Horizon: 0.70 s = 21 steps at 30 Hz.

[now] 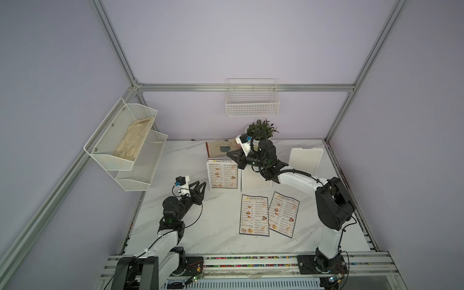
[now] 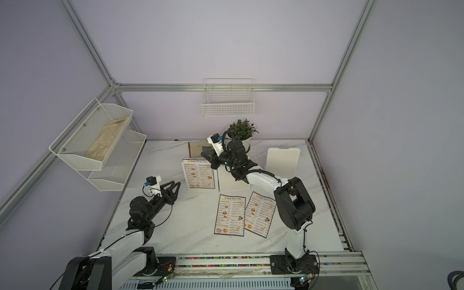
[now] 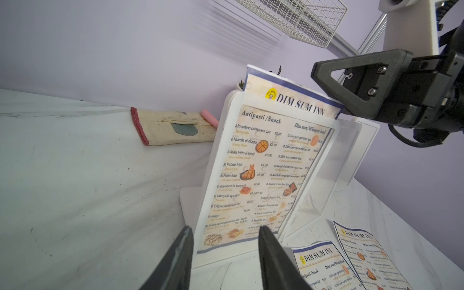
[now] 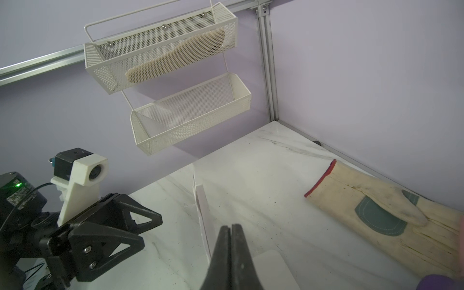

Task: Insert the menus into the narrow rack
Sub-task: Insert the menu into the narrow rack.

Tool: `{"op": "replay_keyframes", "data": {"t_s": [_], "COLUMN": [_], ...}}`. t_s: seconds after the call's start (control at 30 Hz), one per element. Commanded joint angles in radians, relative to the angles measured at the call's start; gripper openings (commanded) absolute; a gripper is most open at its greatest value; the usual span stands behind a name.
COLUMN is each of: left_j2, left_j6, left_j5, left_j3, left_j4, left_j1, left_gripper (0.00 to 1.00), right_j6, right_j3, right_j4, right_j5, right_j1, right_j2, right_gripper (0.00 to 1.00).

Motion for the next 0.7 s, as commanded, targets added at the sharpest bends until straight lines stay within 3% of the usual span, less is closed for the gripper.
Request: {"op": "replay_keyframes", "data": {"t_s": [0.0, 0.33, 0.67], "left_j2": [-0.019, -0.026, -0.027], "left_j6": [0.005, 0.007, 0.007], "left_j5": [0.004, 0.002, 0.002], "left_j3": [-0.032, -0.035, -0.035], "left_j4": [0.037, 0.036, 0.036], "left_j1": [-0.007, -0.008, -0.007], "left_gripper": [0.44, 0.44, 0.44], "right_j6": [-0.051, -0.101, -0.102], "right_j3": [0.021, 0.149, 0.226], "right_j4": [-0.053, -0.238, -0.317], "right_j5": [0.103, 0.358, 0.498], "right_j1": [0.036, 0.145, 0.174], "right_j2": [-0.069, -0.018, 0.059], "right_gripper": [0.06, 0.08, 0.08]}}
